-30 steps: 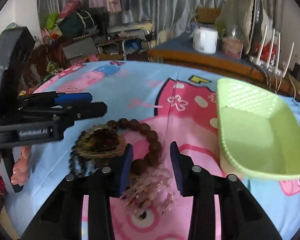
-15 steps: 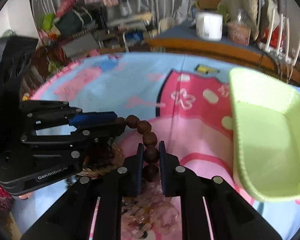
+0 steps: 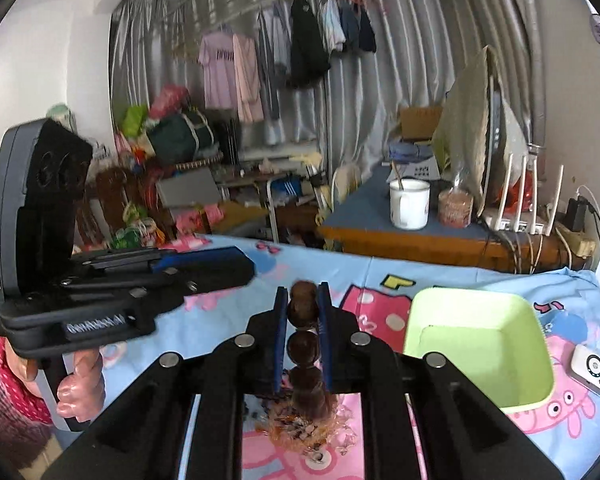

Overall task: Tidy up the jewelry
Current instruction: 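Carry the brown bracelet into the green basket and open both grippers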

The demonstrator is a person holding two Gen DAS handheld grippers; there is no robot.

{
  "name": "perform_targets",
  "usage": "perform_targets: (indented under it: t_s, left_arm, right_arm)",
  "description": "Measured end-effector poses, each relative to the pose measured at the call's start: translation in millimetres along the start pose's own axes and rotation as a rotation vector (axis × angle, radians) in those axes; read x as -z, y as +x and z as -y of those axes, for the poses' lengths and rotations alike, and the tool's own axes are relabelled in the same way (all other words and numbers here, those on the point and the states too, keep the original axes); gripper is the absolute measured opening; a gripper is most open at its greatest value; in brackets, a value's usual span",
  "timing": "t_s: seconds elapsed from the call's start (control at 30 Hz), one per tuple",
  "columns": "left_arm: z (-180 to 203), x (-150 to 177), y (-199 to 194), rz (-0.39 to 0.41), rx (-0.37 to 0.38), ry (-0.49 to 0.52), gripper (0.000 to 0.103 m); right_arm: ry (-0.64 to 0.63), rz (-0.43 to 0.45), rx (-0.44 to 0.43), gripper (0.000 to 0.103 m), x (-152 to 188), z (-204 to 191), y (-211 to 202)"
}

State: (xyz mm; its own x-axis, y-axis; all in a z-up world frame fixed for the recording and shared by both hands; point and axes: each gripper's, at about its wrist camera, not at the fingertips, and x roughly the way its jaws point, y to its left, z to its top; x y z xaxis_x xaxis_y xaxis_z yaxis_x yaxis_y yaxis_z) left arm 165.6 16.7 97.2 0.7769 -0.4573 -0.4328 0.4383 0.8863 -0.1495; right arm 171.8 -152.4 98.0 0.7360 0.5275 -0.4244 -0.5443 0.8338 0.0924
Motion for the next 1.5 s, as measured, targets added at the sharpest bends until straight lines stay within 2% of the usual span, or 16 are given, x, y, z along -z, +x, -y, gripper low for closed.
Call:
perform_targets:
  t_s: [0.1,0.2,0.27,0.4,0.43,0.6,0.63,0.7,0.77,0.93,1.13,1.27,1.43,1.5]
  left_arm:
    - [12.4,-7.7,-11.5,0.037,0.011,0.018,0.015]
    - [29.0,-7.8,-10.9,0.031,0.009,0.047,0.017]
    - [41.0,-4.9,-4.9,0.007,0.014,0.074,0.027]
    - [60.1,1.8,7.8,-0.010,0.048,0.104,0.054]
    - [66.3,1.8,12.7,-0.012,0.062,0.106,0.057]
    - [89.0,-0.4,43.2,-0.015,0.074,0.153,0.056]
    - [92.0,-0.8,49.6,-0.017,0.086,0.168,0.040]
    - [98.4,-4.3,66.5,-0.037,0.086,0.198,0.015]
    - [98.0,-12.6,78.5,-0.031,0.094,0.188,0.015]
    - [93.0,-32.7,122.3,-0.031,0.060,0.173,0.015]
    - [84.4,-23.2,193.1,-0.144,0.027,0.143,0.015]
    - [79.6,-12.8,224.2,-0.207,-0.007,0.115,0.015]
    - [73.6,-11.3,229.3,-0.243,-0.036,0.094,0.038]
    - [70.4,-15.8,221.7,-0.233,-0.027,0.093,0.042]
  right_arm:
    - [0.009,0.035,-0.012,0.000,-11.6,2.6,-17.9]
    - [0.011,0.050,-0.015,0.000,-22.7,7.9,-32.5]
    - [0.022,0.051,-0.019,0.000,-28.0,13.7,-42.3]
    - [0.037,0.048,-0.018,0.000,-31.8,25.3,-56.5]
    - [0.039,0.046,-0.018,0.000,-31.9,28.5,-58.3]
    - [0.067,0.043,-0.038,0.000,-30.4,44.2,-69.5]
    - [0.075,0.046,-0.044,0.000,-30.5,47.2,-72.3]
    - [0.094,0.057,-0.037,0.000,-31.4,57.6,-75.6]
    - [0.101,0.065,-0.009,0.000,-33.1,68.6,-74.4]
    - [0.111,0.074,0.112,0.000,-30.4,108.7,-47.0]
    - [0.187,-0.023,0.170,0.000,-0.2,162.8,7.0]
    - [0.256,-0.092,0.178,0.000,25.8,188.7,38.4]
    - [0.373,-0.128,0.158,0.000,39.3,205.2,49.2]
    - [0.416,-0.123,0.136,0.000,39.9,207.3,43.8]
